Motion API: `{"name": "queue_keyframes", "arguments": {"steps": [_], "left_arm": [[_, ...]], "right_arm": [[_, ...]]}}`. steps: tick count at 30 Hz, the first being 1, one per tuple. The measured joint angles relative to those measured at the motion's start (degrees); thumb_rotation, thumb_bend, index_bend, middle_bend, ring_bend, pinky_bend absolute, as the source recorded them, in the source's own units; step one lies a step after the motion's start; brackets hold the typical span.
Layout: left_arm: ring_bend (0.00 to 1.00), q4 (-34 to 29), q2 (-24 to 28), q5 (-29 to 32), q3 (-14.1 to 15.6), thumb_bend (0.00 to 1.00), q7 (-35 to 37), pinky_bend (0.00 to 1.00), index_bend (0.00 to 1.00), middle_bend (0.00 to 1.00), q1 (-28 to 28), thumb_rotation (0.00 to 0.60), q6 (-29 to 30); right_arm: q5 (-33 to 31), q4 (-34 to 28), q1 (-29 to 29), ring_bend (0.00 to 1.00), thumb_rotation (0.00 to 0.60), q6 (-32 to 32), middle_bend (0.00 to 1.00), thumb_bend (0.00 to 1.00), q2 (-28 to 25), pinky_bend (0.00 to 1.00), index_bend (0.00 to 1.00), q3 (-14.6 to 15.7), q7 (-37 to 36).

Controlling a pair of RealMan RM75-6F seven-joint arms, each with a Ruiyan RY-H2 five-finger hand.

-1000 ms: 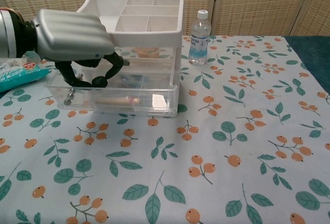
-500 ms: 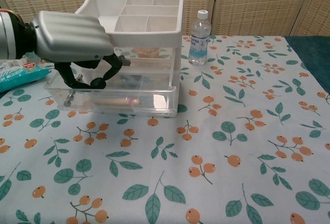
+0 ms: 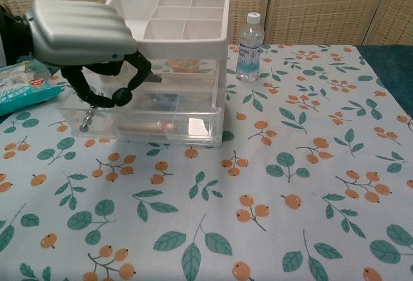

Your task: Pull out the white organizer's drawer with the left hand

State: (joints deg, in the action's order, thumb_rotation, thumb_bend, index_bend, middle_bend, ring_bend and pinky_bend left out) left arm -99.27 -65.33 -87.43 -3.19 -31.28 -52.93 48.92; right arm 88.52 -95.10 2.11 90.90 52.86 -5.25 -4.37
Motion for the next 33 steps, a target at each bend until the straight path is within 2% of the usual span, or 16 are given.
{"name": "queue_keyframes", "arguments": {"steps": [9, 17, 26, 33], "left_arm": [[1.00, -2.9, 4.3, -1.5, -0.1, 0.26, 2.1, 1.00, 0.53, 1.00, 5.0, 0.600, 8.0], [1.00, -4.5, 8.8, 1.0, 0.3, 0.26, 2.6, 1.00, 0.52, 1.00, 10.6, 0.600, 12.8], [1.00, -3.4, 10.7, 5.5, 2.3, 0.26, 2.7, 1.00, 0.51, 1.00, 15.5, 0.600, 13.1], [1.00, -1.4, 7.3, 5.9, 4.8, 0.26, 3.4, 1.00, 0.51, 1.00, 17.3, 0.600, 10.9]], "right_arm": [[0.2, 0.2, 0.4, 0.16, 0.600, -0.4, 0.18, 0.25, 0.2, 0.18, 0.11, -0.1, -0.2], [0.6, 0.5, 1.2, 0.16, 0.600, -1.2, 0.18, 0.25, 0.6, 0.18, 0.11, -0.3, -0.4], [1.4, 0.0, 1.7, 0.16, 0.600, -1.0, 0.18, 0.25, 0.5, 0.18, 0.11, -0.4, 0.1], [1.9, -0.7, 1.5, 0.16, 0.600, 0.3, 0.18, 0.25, -0.1, 0.18, 0.11, -0.7, 0.7]]}}
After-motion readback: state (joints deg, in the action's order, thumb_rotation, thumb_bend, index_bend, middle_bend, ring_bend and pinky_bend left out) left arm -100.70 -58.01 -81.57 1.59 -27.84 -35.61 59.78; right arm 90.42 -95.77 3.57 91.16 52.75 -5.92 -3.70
